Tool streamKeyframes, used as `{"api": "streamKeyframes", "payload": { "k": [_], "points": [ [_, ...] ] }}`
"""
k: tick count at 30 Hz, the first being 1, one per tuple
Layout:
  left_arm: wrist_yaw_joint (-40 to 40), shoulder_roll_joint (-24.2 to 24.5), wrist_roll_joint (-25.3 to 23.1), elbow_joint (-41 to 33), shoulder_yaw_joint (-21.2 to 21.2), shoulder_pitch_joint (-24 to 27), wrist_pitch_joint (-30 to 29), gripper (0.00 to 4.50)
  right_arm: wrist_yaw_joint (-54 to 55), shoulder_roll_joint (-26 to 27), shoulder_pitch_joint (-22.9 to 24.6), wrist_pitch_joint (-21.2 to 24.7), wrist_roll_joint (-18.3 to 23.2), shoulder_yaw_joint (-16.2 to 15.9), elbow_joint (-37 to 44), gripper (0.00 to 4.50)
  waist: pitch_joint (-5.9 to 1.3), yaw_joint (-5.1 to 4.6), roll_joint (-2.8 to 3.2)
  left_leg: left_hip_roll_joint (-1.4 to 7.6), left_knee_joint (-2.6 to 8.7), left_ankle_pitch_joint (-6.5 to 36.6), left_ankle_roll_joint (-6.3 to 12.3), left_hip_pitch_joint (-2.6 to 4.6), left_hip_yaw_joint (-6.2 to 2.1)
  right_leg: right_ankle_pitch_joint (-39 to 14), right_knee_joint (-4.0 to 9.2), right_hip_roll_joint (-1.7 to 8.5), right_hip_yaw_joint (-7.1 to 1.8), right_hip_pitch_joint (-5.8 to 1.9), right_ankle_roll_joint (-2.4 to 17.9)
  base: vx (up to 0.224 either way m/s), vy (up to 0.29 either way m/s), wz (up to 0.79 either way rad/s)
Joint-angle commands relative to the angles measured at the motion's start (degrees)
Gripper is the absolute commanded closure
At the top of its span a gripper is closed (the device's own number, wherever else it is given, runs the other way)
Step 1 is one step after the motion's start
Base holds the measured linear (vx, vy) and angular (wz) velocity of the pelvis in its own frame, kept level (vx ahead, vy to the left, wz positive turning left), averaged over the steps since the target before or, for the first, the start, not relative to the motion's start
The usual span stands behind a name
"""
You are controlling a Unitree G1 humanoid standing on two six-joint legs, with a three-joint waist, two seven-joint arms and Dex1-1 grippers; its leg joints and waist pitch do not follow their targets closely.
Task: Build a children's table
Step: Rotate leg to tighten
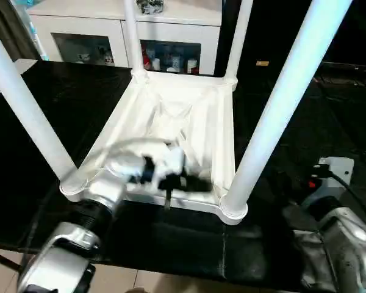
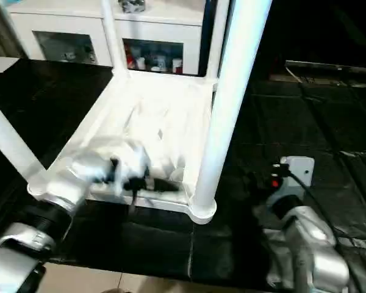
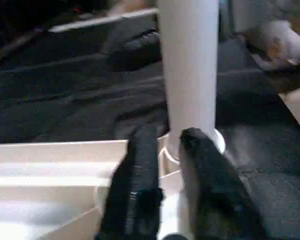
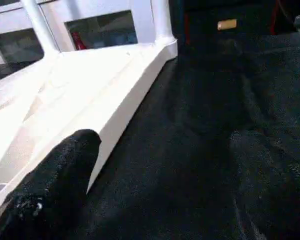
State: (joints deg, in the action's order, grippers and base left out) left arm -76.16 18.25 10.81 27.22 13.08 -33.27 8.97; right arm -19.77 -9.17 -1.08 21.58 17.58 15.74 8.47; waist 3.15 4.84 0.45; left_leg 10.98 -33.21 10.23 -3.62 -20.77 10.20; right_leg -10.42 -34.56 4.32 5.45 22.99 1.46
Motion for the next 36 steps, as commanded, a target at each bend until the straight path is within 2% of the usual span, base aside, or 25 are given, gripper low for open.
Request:
{"api": "streamKeyframes", "payload": {
  "k": [1,2,3,5,6,8,11,16,18,20,22,23,24,25,26,27,28,29,30,31,32,33,34,35,36],
  "points": [
    [1.9,0.4,1.7,-3.7,-1.9,1.9,-2.9,3.40,1.6,0.5,0.8,-0.4,-0.8,-0.3,1.8,0.00,-3.61,-0.04,-1.13,2.19,3.37,9.1,2.79,0.54,-0.30,-16.3,4.59,4.38,-3.39,-2.93,7.6,0.000,0.000,0.00],
    [6.0,-0.5,2.6,-6.3,-4.2,3.8,-5.0,3.40,2.7,1.1,1.3,0.3,-1.1,-0.6,3.0,0.00,-3.71,-0.01,-1.00,2.37,3.41,9.1,2.38,0.54,-0.42,-15.9,4.29,4.52,-3.45,-3.07,7.8,0.000,0.000,0.00],
    [9.0,-1.1,3.3,-8.5,-5.9,5.2,-6.8,3.25,3.5,1.4,1.7,0.9,-1.3,-0.8,3.9,0.00,-3.54,0.03,-1.50,2.53,3.58,9.4,2.32,0.46,-0.47,-16.0,4.34,4.51,-3.38,-2.98,7.7,0.000,0.000,0.00],
    [20.1,-4.3,3.5,-13.3,-10.5,9.9,-9.6,3.07,3.8,1.3,3.7,1.9,-2.3,-2.8,7.0,0.00,-3.44,-0.20,-1.57,2.58,3.51,10.6,2.00,0.36,-0.41,-16.4,4.48,4.32,-3.35,-2.98,7.6,0.000,0.000,0.00],
    [20.1,-4.3,3.5,-13.3,-10.5,9.9,-9.6,3.07,3.8,1.3,3.7,1.9,-2.3,-2.8,7.0,0.00,-3.34,-0.18,-1.54,2.51,3.55,11.0,2.01,0.34,-0.48,-17.2,4.66,4.32,-3.33,-2.98,7.2,0.000,0.000,0.00],
    [33.3,-8.7,3.3,-20.3,-15.0,16.9,-14.1,2.97,4.7,0.5,6.3,1.4,-5.9,-5.9,9.7,0.00,-3.16,-0.17,-2.04,2.28,3.60,12.6,1.68,0.41,-0.42,-20.9,5.24,4.17,-3.28,-2.85,5.2,0.000,0.000,0.00],
    [41.4,-12.2,2.4,-28.3,-18.2,24.9,-16.0,2.66,6.9,0.9,8.7,-0.6,-9.0,-7.1,11.4,0.00,-2.98,-0.44,-2.61,2.27,3.75,14.5,1.06,0.20,-0.63,-25.9,5.90,4.25,-3.24,-2.72,2.4,0.000,0.000,0.00],
    [47.0,-14.6,0.7,-37.7,-19.6,33.1,-18.4,2.22,9.9,4.6,14.2,-3.0,-9.1,-6.8,14.2,0.00,-2.71,-0.89,-2.89,2.55,4.27,18.7,0.42,0.51,-1.07,-26.3,6.42,3.76,-3.28,-1.95,0.1,0.000,0.000,0.00],
    [47.4,-14.1,0.6,-39.5,-19.1,34.9,-18.8,2.22,9.9,5.4,15.8,-3.6,-8.8,-7.8,15.0,0.00,-2.49,-0.99,-3.09,2.45,4.44,21.3,0.37,0.69,-1.29,-28.1,6.82,3.73,-3.14,-1.83,-0.5,0.000,0.000,0.00],
    [47.8,-13.3,-0.2,-41.3,-18.1,36.5,-18.8,2.22,9.8,5.7,17.1,-4.4,-9.1,-9.3,15.5,0.00,-2.43,-1.10,-2.69,2.37,4.58,22.5,0.01,0.75,-1.46,-28.7,6.97,3.66,-3.14,-1.76,-1.2,0.000,0.000,0.00],
    [48.2,-12.8,-0.5,-42.5,-17.5,38.1,-18.7,2.22,9.6,5.7,18.0,-5.5,-10.0,-11.0,15.4,0.00,-2.12,-1.77,-2.81,2.31,4.70,24.7,-0.55,0.73,-1.64,-30.3,7.35,3.65,-3.01,-1.72,-1.8,0.000,0.000,0.00],
    [47.5,-12.7,-0.2,-43.3,-17.0,39.2,-17.7,2.22,9.6,5.9,18.3,-5.1,-9.9,-11.5,15.1,0.00,-2.08,-1.86,-2.77,1.97,4.53,25.2,-0.04,0.71,-1.51,-32.7,7.68,4.24,-3.21,-1.83,-2.0,0.000,0.000,0.00],
    [47.7,-12.7,-0.4,-43.5,-16.9,40.0,-17.8,2.22,9.9,6.4,18.6,-4.5,-9.4,-11.3,15.0,0.00,-2.26,-2.25,-2.08,1.97,2.00,25.8,-1.69,3.75,1.12,-36.5,9.71,2.51,-5.52,1.77,-3.7,-0.063,0.009,-0.09],
    [48.6,-12.9,-1.3,-44.1,-16.6,41.0,-18.2,2.22,10.0,6.9,19.1,-4.3,-9.0,-11.0,15.0,0.00,-2.01,-2.49,-2.99,0.80,0.61,28.4,-1.63,4.34,1.26,-43.4,9.68,2.62,-5.79,2.09,-5.1,-0.044,0.034,-0.45],
    [48.6,-12.9,-1.3,-44.1,-16.6,41.0,-18.2,2.22,10.0,6.9,19.1,-4.3,-9.0,-11.0,15.0,0.00,-2.03,-1.95,-2.85,1.18,1.05,27.6,-1.21,3.49,1.28,-43.4,9.39,3.08,-7.17,1.06,-4.8,-0.044,0.034,-0.45],
    [48.9,-12.9,-1.7,-44.3,-16.5,41.4,-18.2,2.22,10.0,7.0,19.3,-4.3,-8.8,-10.9,14.9,0.00,-2.00,-1.82,-3.34,1.20,0.68,27.3,0.33,3.42,1.54,-44.7,9.11,3.50,-8.63,1.19,-4.3,0.021,0.078,-0.67],
    [51.4,-13.4,-3.3,-45.4,-16.7,42.6,-19.0,2.22,9.7,6.8,19.9,-5.0,-9.3,-11.1,15.3,0.00,-2.34,-1.50,-3.46,0.90,-0.54,26.0,2.16,2.99,1.64,-45.3,9.20,4.75,-11.44,0.63,-3.5,0.056,0.109,-0.62],
    [51.4,-13.4,-3.3,-45.4,-16.7,42.6,-19.0,2.22,9.7,6.8,19.9,-5.0,-9.3,-11.1,15.3,0.00,-2.46,-1.19,-3.81,0.53,-1.62,24.3,3.10,2.31,1.21,-45.6,9.39,5.63,-13.62,-0.30,-2.9,0.056,0.109,-0.62],
    [52.2,-13.2,-4.4,-45.7,-16.3,43.5,-17.6,2.22,9.1,6.4,20.3,-5.5,-8.9,-11.2,15.4,0.00,-2.00,-0.37,-4.08,0.30,-3.06,19.2,3.78,0.74,-0.84,-46.6,9.97,6.94,-17.03,-1.68,-1.0,0.054,0.135,-0.61],
    [53.7,-14.0,-4.4,-47.0,-16.3,45.6,-16.1,2.22,7.7,5.3,20.9,-7.0,-8.0,-11.3,15.5,0.00,-2.53,-1.16,-2.07,2.47,3.38,13.8,5.24,-1.06,-3.69,-33.9,6.75,4.54,-10.60,-2.60,3.4,0.019,0.173,-0.39],
    [53.7,-14.0,-4.4,-47.0,-16.3,45.6,-16.1,2.22,7.7,5.3,20.9,-7.0,-8.0,-11.3,15.5,0.00,-1.86,-3.17,-2.39,2.75,4.90,16.9,4.06,-0.16,-3.67,-26.6,5.32,0.21,-7.79,-0.78,4.1,0.019,0.173,-0.39],
    [54.3,-15.2,-2.2,-47.9,-17.0,46.8,-15.9,2.22,6.5,4.7,21.1,-7.9,-7.0,-11.0,15.5,0.00,-2.81,-4.04,-1.36,4.44,5.14,19.5,-0.34,1.90,-4.46,-10.3,3.09,-0.95,-6.28,-0.58,4.6,0.049,0.172,0.00],
    [54.3,-16.1,-0.3,-48.2,-17.6,47.3,-16.4,2.22,6.0,4.4,21.1,-7.7,-6.7,-10.7,15.5,0.00,-2.91,-5.08,-0.55,7.20,6.62,19.7,-4.22,2.33,-6.29,-3.0,1.15,-1.24,-4.68,-1.02,4.7,0.031,0.111,0.12],
    [55.0,-16.1,-1.1,-48.3,-17.6,47.5,-16.6,2.22,5.7,4.1,21.1,-7.6,-6.7,-10.5,15.3,0.00,-2.85,-5.73,-0.75,8.42,6.95,17.9,-3.67,2.17,-6.87,-1.9,0.66,-0.88,-4.13,-1.12,4.0,0.031,0.111,0.12],
    [55.1,-15.9,-1.7,-48.4,-17.3,47.8,-16.3,2.22,5.1,3.6,21.0,-7.3,-6.3,-10.1,15.1,0.00,-2.30,-5.75,-0.15,10.31,8.06,17.0,-1.54,2.16,-7.22,-3.2,-0.58,-0.51,-3.00,-0.48,2.9,0.000,0.000,0.00]
  ]
}}
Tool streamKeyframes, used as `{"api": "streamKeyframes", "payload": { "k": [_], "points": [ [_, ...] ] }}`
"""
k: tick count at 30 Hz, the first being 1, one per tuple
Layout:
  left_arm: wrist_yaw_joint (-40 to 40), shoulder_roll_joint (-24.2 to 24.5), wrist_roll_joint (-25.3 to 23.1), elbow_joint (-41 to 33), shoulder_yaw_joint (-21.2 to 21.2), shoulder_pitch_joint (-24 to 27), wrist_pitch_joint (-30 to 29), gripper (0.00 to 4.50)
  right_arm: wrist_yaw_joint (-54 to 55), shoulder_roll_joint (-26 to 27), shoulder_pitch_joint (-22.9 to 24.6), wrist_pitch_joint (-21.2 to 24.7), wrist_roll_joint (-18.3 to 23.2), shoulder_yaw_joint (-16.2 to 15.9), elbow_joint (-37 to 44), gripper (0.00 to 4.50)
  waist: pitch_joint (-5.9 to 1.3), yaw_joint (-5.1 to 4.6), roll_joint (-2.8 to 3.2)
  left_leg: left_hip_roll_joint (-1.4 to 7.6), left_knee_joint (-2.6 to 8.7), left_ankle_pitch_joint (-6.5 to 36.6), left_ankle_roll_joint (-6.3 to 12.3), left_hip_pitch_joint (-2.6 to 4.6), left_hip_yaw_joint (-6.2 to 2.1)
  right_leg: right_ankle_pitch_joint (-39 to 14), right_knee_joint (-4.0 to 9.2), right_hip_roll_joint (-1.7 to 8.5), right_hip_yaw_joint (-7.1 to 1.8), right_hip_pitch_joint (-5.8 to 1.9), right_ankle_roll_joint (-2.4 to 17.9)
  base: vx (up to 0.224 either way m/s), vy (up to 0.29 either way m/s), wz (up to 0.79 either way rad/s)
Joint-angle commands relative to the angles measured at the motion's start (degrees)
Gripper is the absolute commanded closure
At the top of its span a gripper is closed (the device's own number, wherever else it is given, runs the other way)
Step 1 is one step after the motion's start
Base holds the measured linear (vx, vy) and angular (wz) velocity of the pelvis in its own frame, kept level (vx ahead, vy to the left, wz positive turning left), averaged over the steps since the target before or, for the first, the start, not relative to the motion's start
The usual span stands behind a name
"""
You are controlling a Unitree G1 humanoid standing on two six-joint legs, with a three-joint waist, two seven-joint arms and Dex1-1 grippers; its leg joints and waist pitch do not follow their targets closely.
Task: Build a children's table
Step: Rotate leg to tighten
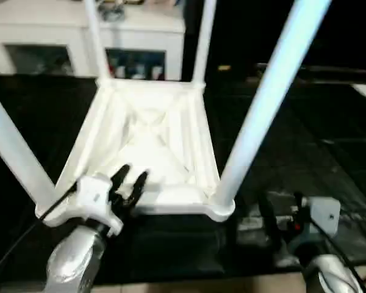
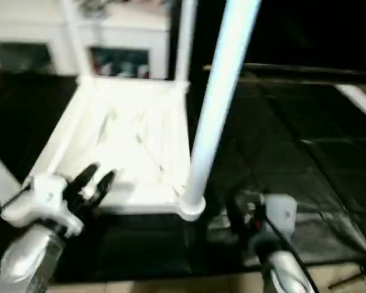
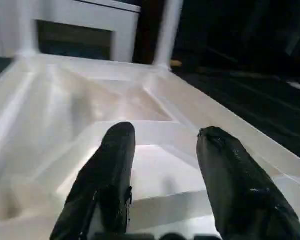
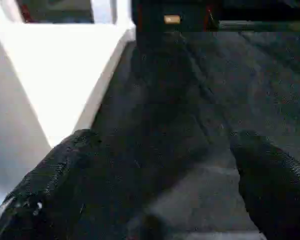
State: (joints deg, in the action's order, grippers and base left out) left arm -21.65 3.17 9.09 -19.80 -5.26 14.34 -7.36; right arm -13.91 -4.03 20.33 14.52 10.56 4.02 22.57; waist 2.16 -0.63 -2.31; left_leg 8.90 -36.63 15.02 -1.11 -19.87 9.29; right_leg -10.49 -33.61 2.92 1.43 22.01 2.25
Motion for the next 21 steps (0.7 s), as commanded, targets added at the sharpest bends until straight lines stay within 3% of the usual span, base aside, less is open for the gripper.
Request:
{"api": "streamKeyframes", "payload": {
  "k": [1,2,3,4,5,6,7,8,9,11,13,15,17,21],
  "points": [
    [0.5,-0.7,-0.2,-1.4,1.1,0.4,0.4,2.22,-1.2,-1.7,-0.4,-0.2,0.9,1.7,0.9,0.00,-1.50,-0.58,2.46,11.29,10.23,10.2,0.73,1.49,-5.76,-3.6,-1.38,2.09,1.06,0.29,1.4,0.000,0.000,0.00],
    [0.8,-0.6,-0.9,-1.5,1.4,0.6,0.6,2.22,-2.0,-2.2,-0.4,-0.2,1.5,2.0,0.7,0.00,-1.66,-0.69,1.59,10.07,9.21,9.0,3.15,1.07,-5.32,-3.3,-0.39,2.98,0.60,-0.26,1.6,0.000,0.000,0.00],
    [1.0,-0.6,-1.0,-1.7,1.5,0.8,0.7,2.22,-2.8,-2.6,-0.4,-0.1,2.0,2.1,0.6,0.00,-2.70,-0.27,-0.06,5.07,5.90,5.8,4.58,-1.02,-2.83,1.3,2.14,5.04,-1.45,-2.42,4.1,-0.029,-0.066,-0.05],
    [1.8,-0.8,-1.3,-1.8,1.5,1.2,0.7,2.22,-3.7,-3.2,-0.3,-0.2,2.7,2.1,0.5,0.00,-1.94,1.33,-0.84,2.71,5.37,8.3,3.51,-1.97,-1.07,-7.4,4.37,7.04,-2.53,-2.14,3.7,-0.067,-0.095,-0.05],
    [2.4,-0.9,-1.5,-2.0,1.6,1.4,0.7,2.22,-4.4,-3.6,-0.2,-0.2,3.2,2.0,0.5,0.00,-1.83,1.86,-1.64,3.35,5.38,11.0,1.72,-1.59,-1.58,-21.3,4.88,7.58,-3.03,-2.16,1.4,-0.067,-0.095,-0.05],
    [3.0,-1.0,-1.5,-1.9,1.6,1.6,0.8,2.22,-5.0,-3.9,-0.1,-0.1,4.1,2.3,0.4,0.00,-1.72,2.07,-1.99,3.58,5.76,11.2,1.08,-1.54,-1.65,-25.8,5.01,7.11,-2.84,-2.05,0.5,-0.053,-0.086,0.01],
    [3.2,-1.1,-1.4,-1.9,1.5,1.7,0.9,2.22,-5.2,-4.0,-0.1,-0.1,4.5,2.4,0.4,0.00,-1.43,2.20,-1.56,3.80,6.18,13.2,0.06,-1.06,-1.66,-31.5,5.39,6.26,-2.60,-1.18,-0.7,-0.030,-0.064,0.00],
    [3.4,-1.1,-1.3,-1.9,1.5,1.8,0.5,2.22,-5.7,-4.2,0.0,-0.2,4.9,2.4,0.5,0.00,-1.36,2.09,-1.47,3.90,6.36,14.1,-0.41,-0.99,-1.75,-32.7,5.39,5.93,-2.42,-0.97,-0.9,-0.030,-0.064,0.00],
    [3.6,-1.1,-1.3,-2.0,1.6,1.9,0.1,2.22,-6.5,-4.5,0.1,-0.4,5.1,2.4,0.6,0.00,-1.34,2.09,-1.62,4.08,6.69,15.1,-1.07,-1.10,-1.90,-32.8,5.36,5.52,-2.13,-0.98,-1.2,0.000,0.000,0.00],
    [3.3,-1.1,-0.4,-2.1,1.4,1.9,0.2,2.22,-6.8,-4.7,0.4,-0.2,5.4,2.3,0.6,0.00,-1.38,2.34,-1.32,4.24,6.87,16.1,-1.66,-0.97,-1.98,-30.3,5.01,5.13,-2.05,-0.79,-1.1,0.000,0.000,0.00],
    [3.4,-0.7,-0.2,-2.1,1.3,1.9,-0.4,2.22,-8.6,-5.5,1.2,0.1,6.5,1.3,1.0,0.00,-1.45,2.65,-1.12,4.50,7.18,15.7,-1.93,-0.93,-2.03,-25.2,4.50,4.90,-2.01,-0.92,0.0,0.000,0.000,0.00],
    [3.7,-0.7,-0.4,-2.0,1.2,1.8,-0.6,2.22,-9.3,-5.4,1.6,0.5,7.4,0.6,1.5,0.00,-1.52,2.70,-1.04,4.61,7.26,15.2,-1.86,-0.97,-2.05,-21.7,4.19,4.81,-1.98,-1.14,0.7,0.000,0.000,0.00],
    [3.4,-0.3,-0.5,-2.0,1.6,1.9,-0.1,2.22,-9.7,-5.6,1.9,0.6,7.3,-0.3,1.5,0.00,-1.72,2.74,-0.94,4.62,7.32,13.2,-1.62,-1.08,-1.94,-14.2,3.53,4.80,-1.99,-1.60,2.4,0.000,0.000,0.00],
    [3.1,0.4,-0.8,-2.3,2.3,2.3,0.6,2.22,-11.2,-6.3,2.4,0.8,7.4,-1.5,1.6,0.00,-1.80,2.87,-0.92,4.67,7.14,11.1,-0.69,-0.97,-1.76,-9.0,3.12,4.90,-2.08,-1.87,3.8,0.000,0.000,0.00]
  ]
}}
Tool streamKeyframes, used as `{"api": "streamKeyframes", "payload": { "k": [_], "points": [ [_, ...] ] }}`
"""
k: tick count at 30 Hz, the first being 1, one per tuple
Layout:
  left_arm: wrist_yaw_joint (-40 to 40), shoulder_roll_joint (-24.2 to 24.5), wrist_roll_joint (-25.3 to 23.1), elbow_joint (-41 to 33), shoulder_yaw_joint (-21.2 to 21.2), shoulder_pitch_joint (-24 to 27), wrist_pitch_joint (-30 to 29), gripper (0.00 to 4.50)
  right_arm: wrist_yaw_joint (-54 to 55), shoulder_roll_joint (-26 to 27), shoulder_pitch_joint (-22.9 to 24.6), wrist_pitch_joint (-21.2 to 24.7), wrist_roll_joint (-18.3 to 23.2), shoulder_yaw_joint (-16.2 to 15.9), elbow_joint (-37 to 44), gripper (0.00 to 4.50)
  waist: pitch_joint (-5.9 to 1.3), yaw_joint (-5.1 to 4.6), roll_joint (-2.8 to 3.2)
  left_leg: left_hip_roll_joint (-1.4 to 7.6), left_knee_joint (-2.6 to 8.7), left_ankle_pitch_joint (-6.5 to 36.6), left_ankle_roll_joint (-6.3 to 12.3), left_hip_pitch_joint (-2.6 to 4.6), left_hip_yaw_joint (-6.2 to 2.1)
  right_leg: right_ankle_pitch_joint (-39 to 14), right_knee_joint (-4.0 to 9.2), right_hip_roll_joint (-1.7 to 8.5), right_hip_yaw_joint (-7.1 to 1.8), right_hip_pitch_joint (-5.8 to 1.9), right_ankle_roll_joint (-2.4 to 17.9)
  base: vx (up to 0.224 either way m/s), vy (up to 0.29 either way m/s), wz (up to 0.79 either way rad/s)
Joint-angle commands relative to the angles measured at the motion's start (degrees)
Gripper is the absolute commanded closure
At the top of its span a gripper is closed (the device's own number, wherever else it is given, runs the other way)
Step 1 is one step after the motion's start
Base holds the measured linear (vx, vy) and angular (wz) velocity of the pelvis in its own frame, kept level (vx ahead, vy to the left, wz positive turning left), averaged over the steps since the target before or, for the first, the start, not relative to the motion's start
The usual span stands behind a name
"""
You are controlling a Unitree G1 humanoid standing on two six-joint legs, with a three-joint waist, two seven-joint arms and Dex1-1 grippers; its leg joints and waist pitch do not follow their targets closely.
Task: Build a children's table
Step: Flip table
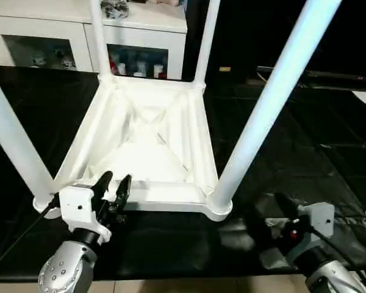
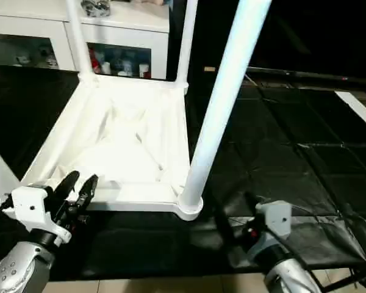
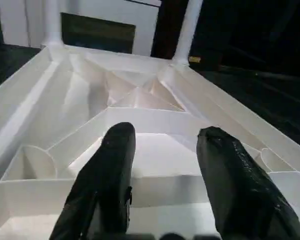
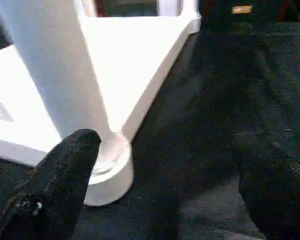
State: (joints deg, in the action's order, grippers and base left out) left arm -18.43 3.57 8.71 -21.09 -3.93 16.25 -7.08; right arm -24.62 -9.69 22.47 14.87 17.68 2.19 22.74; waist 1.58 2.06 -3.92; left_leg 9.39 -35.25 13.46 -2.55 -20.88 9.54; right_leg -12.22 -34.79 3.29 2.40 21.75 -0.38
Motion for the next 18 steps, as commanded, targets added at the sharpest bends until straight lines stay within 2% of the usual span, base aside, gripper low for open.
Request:
{"api": "streamKeyframes", "payload": {
  "k": [1,4,5,6,8,9,10,11,12,15,16,18],
  "points": [
    [-0.2,0.3,-0.7,-1.0,1.1,0.4,0.5,2.22,-1.0,-1.0,0.3,0.5,0.0,-0.1,1.5,0.00,-1.16,0.16,0.68,4.16,5.78,13.0,0.79,0.05,-1.97,-7.6,4.34,4.55,-3.03,-1.63,6.6,0.000,0.000,0.00],
    [-0.5,0.6,-0.3,-1.3,0.8,0.5,0.7,2.22,-4.9,-2.5,1.0,0.0,2.3,-0.5,2.4,0.00,-0.99,0.22,0.61,4.22,5.87,14.7,0.60,0.13,-1.95,-10.7,4.61,4.69,-3.07,-1.59,6.4,0.000,0.000,0.00],
    [-1.6,2.0,0.1,-1.1,-0.1,0.6,2.3,2.22,-9.9,-5.6,1.9,0.4,5.0,-1.0,3.6,0.00,-0.93,0.35,0.60,4.28,5.84,15.8,0.81,0.12,-2.01,-12.1,4.76,4.76,-3.11,-1.73,6.0,0.000,0.000,0.00],
    [-1.7,2.1,0.2,-1.1,-0.2,0.6,2.4,2.22,-10.2,-5.7,1.9,0.4,5.1,-1.0,3.7,0.00,-0.82,0.58,0.61,4.33,5.89,16.2,1.16,0.17,-2.11,-13.2,4.97,4.81,-3.13,-1.76,5.3,0.000,0.000,0.00],
    [-5.8,4.1,4.4,-1.5,-2.2,1.2,2.7,2.22,-14.9,-9.3,2.7,2.3,7.9,-1.1,4.8,0.00,-0.60,0.60,0.68,4.28,6.05,17.3,1.23,0.18,-2.15,-15.5,5.14,4.75,-3.14,-1.58,5.2,0.000,0.000,0.00],
    [-5.8,4.1,4.4,-1.5,-2.2,1.2,2.7,2.22,-14.9,-9.3,2.7,2.3,7.9,-1.1,4.8,0.00,-0.34,0.58,0.68,4.24,6.15,18.9,0.81,0.29,-2.18,-18.0,5.25,4.87,-3.14,-1.38,5.6,0.000,0.000,0.00],
    [-7.3,4.7,6.6,-2.1,-2.6,1.6,1.9,2.22,-16.2,-10.1,2.9,2.8,8.9,-1.0,5.0,0.00,-0.24,0.51,0.60,4.28,6.17,19.9,0.54,0.45,-2.18,-19.6,5.47,4.85,-3.14,-1.23,5.5,0.000,0.000,0.00],
    [-10.6,7.3,8.9,-2.3,-3.9,3.0,2.2,2.05,-19.2,-11.9,3.0,4.5,11.7,-0.8,5.8,0.00,-0.18,0.56,0.56,4.14,6.06,21.2,0.08,0.68,-2.37,-22.8,5.64,5.01,-3.21,-1.13,5.4,0.000,0.000,0.00],
    [-10.6,7.4,8.9,-2.3,-4.0,3.0,2.2,1.88,-19.3,-11.9,3.0,4.6,11.8,-0.8,5.8,0.00,-0.10,0.63,0.64,4.22,6.17,21.6,0.03,0.65,-2.47,-23.5,5.68,5.06,-3.25,-1.15,5.2,0.000,0.000,0.00],
    [-12.8,9.9,11.1,-1.4,-6.4,4.1,1.1,1.85,-22.2,-13.8,2.1,6.9,14.7,-2.0,6.5,0.00,-0.07,0.50,0.75,4.24,6.22,21.7,-0.55,0.72,-2.51,-24.1,5.74,4.99,-3.24,-1.04,5.0,0.000,0.000,0.00],
    [-13.9,11.0,12.0,-1.1,-6.6,4.6,0.3,1.56,-22.9,-14.5,1.7,7.6,15.4,-2.6,6.5,0.00,-0.06,0.54,0.54,4.20,6.20,21.6,-0.60,0.78,-2.53,-24.2,5.73,4.99,-3.20,-1.06,5.0,0.000,0.000,0.00],
    [-16.2,13.6,11.1,-0.6,-6.5,6.1,0.8,1.46,-23.4,-14.9,0.3,8.0,15.3,-3.8,5.9,0.00,0.01,0.56,0.80,4.21,6.36,22.0,-0.86,0.87,-2.62,-24.1,5.66,4.86,-3.23,-0.87,4.7,0.000,0.000,0.00]
  ]
}}
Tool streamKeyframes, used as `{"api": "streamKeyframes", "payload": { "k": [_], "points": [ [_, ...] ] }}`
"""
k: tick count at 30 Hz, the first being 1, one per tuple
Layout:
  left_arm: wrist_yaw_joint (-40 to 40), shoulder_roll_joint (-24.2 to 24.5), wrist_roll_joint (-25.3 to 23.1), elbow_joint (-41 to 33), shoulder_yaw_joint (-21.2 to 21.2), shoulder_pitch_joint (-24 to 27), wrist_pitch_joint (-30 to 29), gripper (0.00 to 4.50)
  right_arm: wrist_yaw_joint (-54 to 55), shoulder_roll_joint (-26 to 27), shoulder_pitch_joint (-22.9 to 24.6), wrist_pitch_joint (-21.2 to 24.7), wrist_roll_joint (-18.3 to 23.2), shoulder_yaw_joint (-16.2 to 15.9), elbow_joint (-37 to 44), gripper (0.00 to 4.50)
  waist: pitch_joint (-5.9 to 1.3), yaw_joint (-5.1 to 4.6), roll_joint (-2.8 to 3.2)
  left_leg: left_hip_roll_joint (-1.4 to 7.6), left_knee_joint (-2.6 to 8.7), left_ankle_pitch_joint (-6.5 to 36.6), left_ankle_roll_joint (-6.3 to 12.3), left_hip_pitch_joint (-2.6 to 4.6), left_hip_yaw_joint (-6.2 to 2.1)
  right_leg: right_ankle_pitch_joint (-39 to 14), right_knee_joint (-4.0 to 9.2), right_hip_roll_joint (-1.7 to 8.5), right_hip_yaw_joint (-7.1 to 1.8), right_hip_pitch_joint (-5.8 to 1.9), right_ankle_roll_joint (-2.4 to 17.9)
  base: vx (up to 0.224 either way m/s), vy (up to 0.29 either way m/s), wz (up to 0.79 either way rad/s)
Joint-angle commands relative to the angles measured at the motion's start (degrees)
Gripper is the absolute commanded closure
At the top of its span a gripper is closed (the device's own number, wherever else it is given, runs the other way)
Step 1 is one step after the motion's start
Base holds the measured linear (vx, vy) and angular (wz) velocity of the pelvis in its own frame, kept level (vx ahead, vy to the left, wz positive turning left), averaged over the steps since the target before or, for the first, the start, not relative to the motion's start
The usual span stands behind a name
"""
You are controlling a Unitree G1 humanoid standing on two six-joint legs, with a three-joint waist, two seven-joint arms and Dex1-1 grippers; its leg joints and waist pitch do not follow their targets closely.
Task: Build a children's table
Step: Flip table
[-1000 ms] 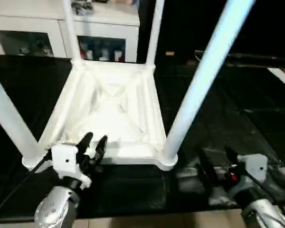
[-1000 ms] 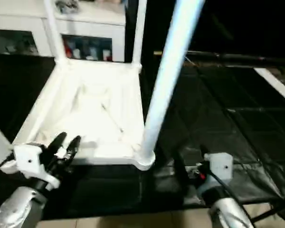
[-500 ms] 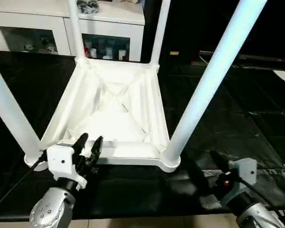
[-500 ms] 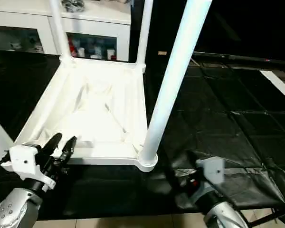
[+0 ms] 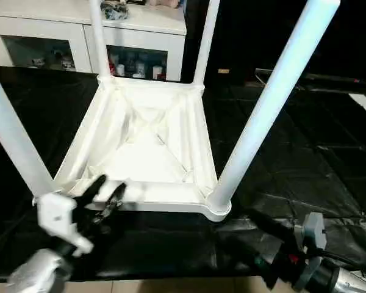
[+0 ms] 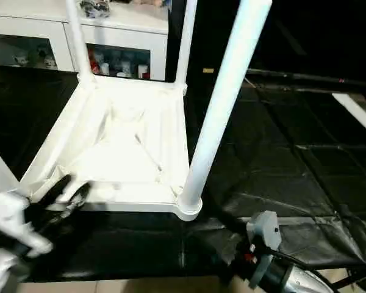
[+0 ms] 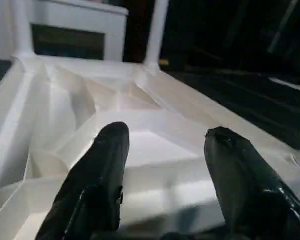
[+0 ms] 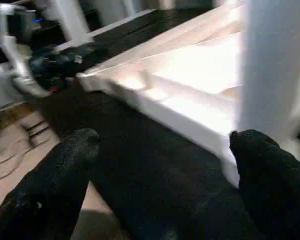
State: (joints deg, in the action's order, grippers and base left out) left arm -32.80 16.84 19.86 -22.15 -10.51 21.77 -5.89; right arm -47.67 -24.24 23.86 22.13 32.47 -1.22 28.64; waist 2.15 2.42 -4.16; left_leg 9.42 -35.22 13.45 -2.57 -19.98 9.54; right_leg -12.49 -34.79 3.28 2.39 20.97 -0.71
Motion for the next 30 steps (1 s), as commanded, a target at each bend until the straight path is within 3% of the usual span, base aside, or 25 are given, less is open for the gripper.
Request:
{"api": "streamKeyframes", "payload": {
  "k": [1,2,3,5,9,12,15,16,20,27,30],
  "points": [
    [-4.1,2.3,0.4,0.3,-0.5,2.3,-0.6,1.37,0.4,0.6,-3.4,0.5,-0.6,-1.2,-1.9,0.00,-0.61,0.12,0.97,4.20,6.36,21.8,-1.09,-0.07,-2.60,-23.3,5.61,4.93,-3.23,-0.07,5.2,0.000,0.000,0.00],
    [-5.6,3.6,1.4,-0.1,-1.1,3.6,-1.1,1.37,1.0,1.5,-5.3,0.3,-1.4,-1.7,-3.3,0.00,-0.66,0.05,0.35,4.14,6.34,21.4,-1.06,-0.18,-2.60,-23.5,5.56,4.99,-3.18,-0.15,5.2,0.000,0.000,0.00],
    [-6.5,4.1,2.7,-0.5,-1.7,4.4,-1.7,1.17,1.4,2.1,-6.5,0.0,-2.0,-2.0,-4.3,0.00,-0.75,-0.30,0.78,4.15,6.40,21.8,-1.75,-0.14,-2.75,-24.1,5.30,5.12,-3.13,0.06,5.8,0.000,0.000,0.00],
    [-6.8,4.2,4.7,-1.3,-3.2,5.5,-1.5,1.07,2.5,3.5,-8.4,0.0,-2.4,-2.3,-5.7,0.00,-0.63,-0.19,0.73,4.21,6.32,22.1,-1.95,0.14,-2.48,-23.1,5.38,5.04,-3.30,0.39,6.4,0.000,0.000,0.00],
    [-6.2,4.2,5.4,-1.4,-5.8,6.3,-0.5,0.72,4.9,5.7,-11.0,-1.3,-3.4,-2.5,-8.2,0.00,-0.73,0.40,0.75,4.32,6.56,20.1,-2.14,0.08,-2.15,-16.4,4.76,4.68,-3.18,-0.05,7.7,0.000,0.000,0.00],
    [-4.2,4.1,6.6,-1.2,-8.6,6.5,0.5,0.44,9.1,8.3,-13.4,-4.5,-5.9,-1.7,-11.9,0.00,-0.45,0.67,0.59,4.24,6.69,22.4,-2.78,0.19,-2.20,-21.2,5.11,5.10,-3.25,0.24,7.1,0.000,0.000,0.00],
    [-3.1,4.3,6.8,-1.3,-9.6,6.8,0.1,0.35,11.7,9.2,-14.3,-6.6,-7.6,0.3,-14.1,0.00,-0.46,0.77,0.39,4.25,6.68,24.0,-3.51,0.50,-2.32,-24.1,5.42,5.06,-3.38,0.42,5.5,0.000,0.000,0.00],
    [-2.8,4.2,6.5,-1.2,-9.7,6.7,0.1,0.11,12.1,9.3,-14.4,-6.8,-7.7,0.8,-14.4,0.00,-0.58,0.83,0.41,4.24,6.67,23.4,-3.41,0.47,-2.27,-22.9,5.31,4.97,-3.40,0.37,5.5,0.000,0.000,0.00],
    [1.6,3.0,3.6,0.6,-11.1,4.7,0.4,0.05,15.7,9.6,-15.7,-9.4,-9.4,4.4,-17.3,0.00,-0.83,1.00,0.55,4.28,6.66,20.4,-3.29,0.44,-1.92,-16.4,4.82,4.65,-3.29,0.05,6.4,0.000,0.000,0.00],
    [6.1,1.9,3.4,0.7,-10.3,0.6,-1.4,0.05,15.5,8.6,-16.4,-10.6,-9.6,5.0,-18.6,0.00,-1.08,0.98,0.40,4.17,6.41,17.0,-2.25,0.22,-1.74,-12.0,4.34,4.61,-3.20,-0.56,7.4,0.000,0.000,0.00],
    [7.7,1.0,3.4,-1.0,-6.6,-2.4,-4.6,0.05,12.3,7.5,-15.9,-8.1,-8.8,2.1,-17.1,0.00,-1.17,1.03,0.61,4.23,6.32,15.8,-1.99,0.33,-1.75,-10.7,4.12,4.55,-3.14,-0.70,7.9,0.000,0.000,0.00]
  ]
}}
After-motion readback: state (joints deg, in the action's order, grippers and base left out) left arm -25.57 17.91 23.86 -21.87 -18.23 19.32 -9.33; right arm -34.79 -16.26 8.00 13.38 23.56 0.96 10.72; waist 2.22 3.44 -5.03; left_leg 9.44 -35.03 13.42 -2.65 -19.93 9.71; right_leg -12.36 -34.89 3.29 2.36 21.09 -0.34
